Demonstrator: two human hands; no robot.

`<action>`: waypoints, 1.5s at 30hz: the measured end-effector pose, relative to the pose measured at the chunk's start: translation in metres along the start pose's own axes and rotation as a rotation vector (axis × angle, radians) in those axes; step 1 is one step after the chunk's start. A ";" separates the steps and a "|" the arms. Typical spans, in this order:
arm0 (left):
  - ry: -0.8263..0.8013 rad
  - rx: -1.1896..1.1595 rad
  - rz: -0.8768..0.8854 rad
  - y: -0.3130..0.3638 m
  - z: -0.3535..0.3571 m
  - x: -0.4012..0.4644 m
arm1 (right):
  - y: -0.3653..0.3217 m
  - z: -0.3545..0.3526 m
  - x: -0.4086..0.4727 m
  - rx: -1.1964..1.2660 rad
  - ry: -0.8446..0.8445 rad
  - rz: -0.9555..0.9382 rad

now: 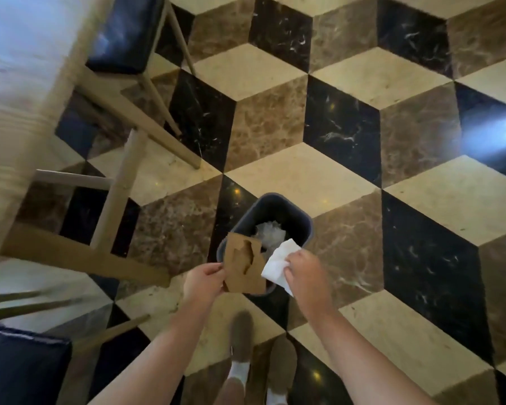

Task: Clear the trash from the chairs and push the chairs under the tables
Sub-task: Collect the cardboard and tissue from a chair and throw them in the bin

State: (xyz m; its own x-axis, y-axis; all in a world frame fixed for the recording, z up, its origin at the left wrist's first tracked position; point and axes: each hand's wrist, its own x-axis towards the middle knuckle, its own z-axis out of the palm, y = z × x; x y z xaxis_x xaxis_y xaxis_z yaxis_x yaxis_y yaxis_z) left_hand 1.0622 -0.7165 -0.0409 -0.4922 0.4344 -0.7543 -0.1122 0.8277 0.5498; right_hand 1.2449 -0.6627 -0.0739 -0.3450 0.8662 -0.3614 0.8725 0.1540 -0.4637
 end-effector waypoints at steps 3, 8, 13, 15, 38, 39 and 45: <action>0.003 0.071 -0.011 -0.017 0.021 0.052 | 0.013 0.036 0.040 -0.047 0.010 0.047; 0.011 0.158 -0.029 -0.044 0.048 0.116 | 0.032 0.091 0.090 -0.113 -0.039 0.024; 0.006 0.234 -0.027 -0.060 0.062 0.151 | 0.040 0.121 0.116 -0.175 -0.113 -0.014; -0.002 0.223 -0.040 -0.062 0.064 0.155 | 0.040 0.126 0.118 -0.170 -0.135 -0.016; 0.245 1.104 0.641 0.057 -0.132 -0.156 | -0.186 -0.131 -0.096 -0.312 0.016 -0.375; 0.278 1.105 0.664 0.053 -0.141 -0.172 | -0.195 -0.137 -0.109 -0.309 0.029 -0.400; 0.487 1.028 0.732 0.016 -0.188 -0.239 | -0.243 -0.146 -0.175 -0.334 0.116 -0.576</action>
State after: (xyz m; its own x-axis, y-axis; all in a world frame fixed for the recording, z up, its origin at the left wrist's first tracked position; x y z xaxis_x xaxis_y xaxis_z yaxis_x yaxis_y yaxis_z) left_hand 1.0155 -0.8740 0.2157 -0.4383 0.8947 -0.0857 0.8909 0.4451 0.0904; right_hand 1.1437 -0.7826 0.2207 -0.7640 0.6444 -0.0332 0.6269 0.7291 -0.2746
